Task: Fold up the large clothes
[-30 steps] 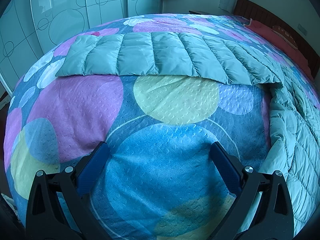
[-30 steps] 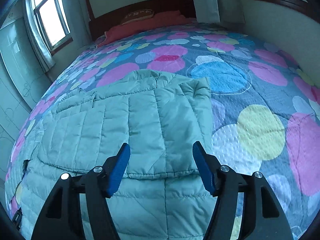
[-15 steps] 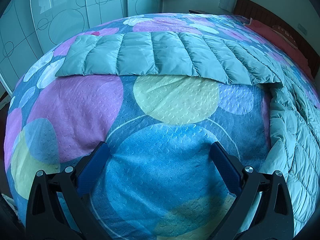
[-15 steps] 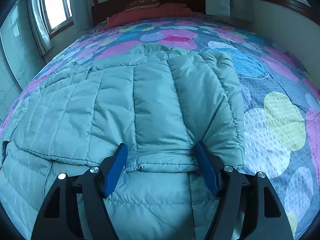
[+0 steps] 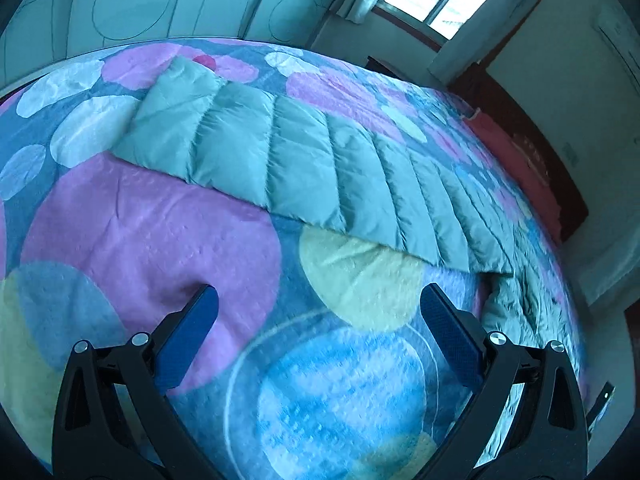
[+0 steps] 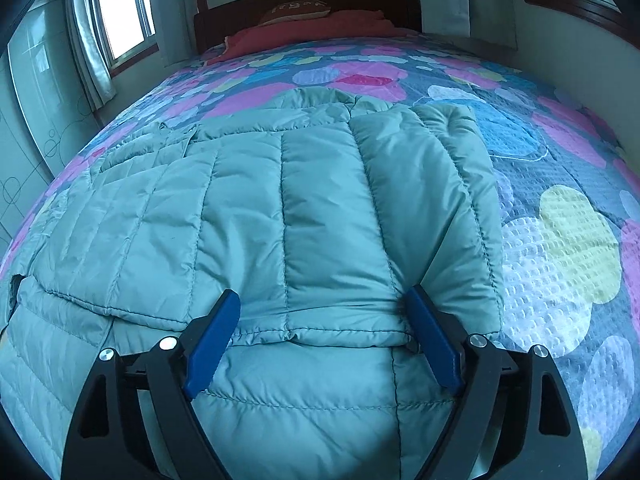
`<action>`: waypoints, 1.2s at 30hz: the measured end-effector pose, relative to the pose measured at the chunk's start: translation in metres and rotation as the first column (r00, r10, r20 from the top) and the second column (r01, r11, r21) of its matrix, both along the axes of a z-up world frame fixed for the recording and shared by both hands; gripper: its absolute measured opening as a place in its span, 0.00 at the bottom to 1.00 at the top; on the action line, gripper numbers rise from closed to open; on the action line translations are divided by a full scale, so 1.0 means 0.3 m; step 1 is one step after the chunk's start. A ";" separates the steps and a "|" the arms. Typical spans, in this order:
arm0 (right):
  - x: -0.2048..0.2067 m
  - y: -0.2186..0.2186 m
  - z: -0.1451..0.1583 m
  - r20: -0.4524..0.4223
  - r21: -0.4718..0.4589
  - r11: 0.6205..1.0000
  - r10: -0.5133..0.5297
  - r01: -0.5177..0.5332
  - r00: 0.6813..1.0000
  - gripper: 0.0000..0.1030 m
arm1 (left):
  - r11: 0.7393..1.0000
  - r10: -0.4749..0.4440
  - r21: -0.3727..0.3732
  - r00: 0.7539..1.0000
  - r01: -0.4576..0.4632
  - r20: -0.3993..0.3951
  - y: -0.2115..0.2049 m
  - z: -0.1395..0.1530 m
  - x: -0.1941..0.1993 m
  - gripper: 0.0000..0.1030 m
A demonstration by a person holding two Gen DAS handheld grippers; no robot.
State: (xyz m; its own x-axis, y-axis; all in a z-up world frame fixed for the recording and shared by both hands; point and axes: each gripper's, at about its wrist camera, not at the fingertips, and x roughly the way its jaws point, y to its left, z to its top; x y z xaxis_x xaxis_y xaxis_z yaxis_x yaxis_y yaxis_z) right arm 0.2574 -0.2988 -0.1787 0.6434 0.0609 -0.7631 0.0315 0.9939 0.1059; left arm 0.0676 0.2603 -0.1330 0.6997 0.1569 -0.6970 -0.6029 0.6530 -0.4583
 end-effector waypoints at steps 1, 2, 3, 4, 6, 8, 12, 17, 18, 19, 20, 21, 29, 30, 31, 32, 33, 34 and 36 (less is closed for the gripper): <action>-0.001 -0.001 0.000 0.001 0.001 1.000 -0.001 0.001 1.000 0.82 | 0.999 0.025 -0.020 1.000 -0.025 0.017 0.041 -0.001 -0.001 0.98; -0.001 -0.001 0.000 0.002 0.002 1.000 -0.001 0.001 1.000 0.82 | 0.998 0.042 -0.037 0.999 -0.041 0.034 0.069 -0.002 -0.003 0.98; 0.000 -0.001 0.000 0.003 0.005 1.000 -0.001 0.001 1.000 0.82 | 0.996 0.066 -0.063 0.996 -0.062 0.059 0.107 -0.004 -0.006 0.98; 0.001 0.000 0.000 0.003 0.006 1.000 -0.001 0.001 1.000 0.82 | 0.993 0.091 -0.075 0.993 -0.086 0.069 0.139 -0.006 -0.004 0.98; 0.002 0.002 0.000 0.004 0.007 1.000 0.000 0.000 1.000 0.82 | 0.990 0.126 -0.065 0.989 -0.122 0.074 0.190 -0.007 0.008 0.98; 0.002 0.001 0.002 0.004 0.009 1.000 0.000 0.000 1.000 0.82 | 0.988 0.144 -0.067 0.986 -0.138 0.089 0.237 -0.014 0.017 0.97; 0.002 0.005 0.003 0.005 0.009 1.000 0.000 0.000 1.000 0.82 | 0.977 0.211 -0.053 0.971 -0.206 0.112 0.295 -0.023 0.017 0.78; 0.001 0.004 0.004 0.006 0.010 1.000 0.000 0.000 1.000 0.82 | 0.963 0.269 -0.046 0.957 -0.265 0.112 0.350 -0.042 -0.017 0.35; 0.003 0.006 0.004 0.006 0.009 1.000 0.000 0.000 1.000 0.82 | 0.961 0.275 -0.059 0.954 -0.270 0.116 0.363 -0.046 -0.024 0.23; 0.001 0.002 0.004 0.006 0.009 1.000 0.000 0.000 1.000 0.82 | 0.960 0.277 -0.074 0.954 -0.269 0.119 0.370 -0.049 -0.028 0.09; 0.000 0.002 0.003 0.006 0.010 1.000 0.000 0.000 1.000 0.82 | 0.959 0.278 -0.088 0.954 -0.269 0.115 0.383 -0.049 -0.023 0.06; 0.000 0.003 0.004 0.007 0.010 1.000 0.000 0.000 1.000 0.82 | 0.959 0.281 -0.082 0.953 -0.273 0.112 0.382 -0.045 -0.021 0.06; -0.001 0.001 0.003 0.008 0.010 1.000 0.000 0.000 1.000 0.82 | 0.982 0.100 0.144 0.981 -0.124 0.164 0.178 0.128 0.102 0.04; 0.001 0.004 0.004 0.008 0.010 1.000 0.000 0.000 1.000 0.82 | 0.984 0.055 0.161 0.984 -0.083 0.171 0.130 0.151 0.134 0.04; -0.001 0.001 0.003 0.008 0.011 1.000 0.000 0.000 1.000 0.82 | 0.984 0.014 0.172 0.985 -0.044 0.174 0.087 0.168 0.166 0.04; -0.002 0.002 0.003 0.008 0.012 1.000 -0.001 0.000 1.000 0.82 | 0.983 -0.029 0.182 0.984 -0.004 0.174 0.039 0.183 0.200 0.04; -0.001 0.003 0.003 0.008 0.012 1.000 -0.001 0.001 1.000 0.82 | 0.981 -0.066 0.192 0.982 0.031 0.175 -0.005 0.191 0.232 0.04; -0.002 0.002 0.003 0.008 0.011 1.000 -0.001 0.001 1.000 0.82 | 0.977 -0.102 0.203 0.979 0.066 0.175 -0.049 0.200 0.261 0.04; -0.002 0.003 0.003 0.009 0.012 1.000 -0.001 0.001 1.000 0.82 | 0.963 -0.179 0.233 0.970 0.138 0.167 -0.155 0.217 0.325 0.04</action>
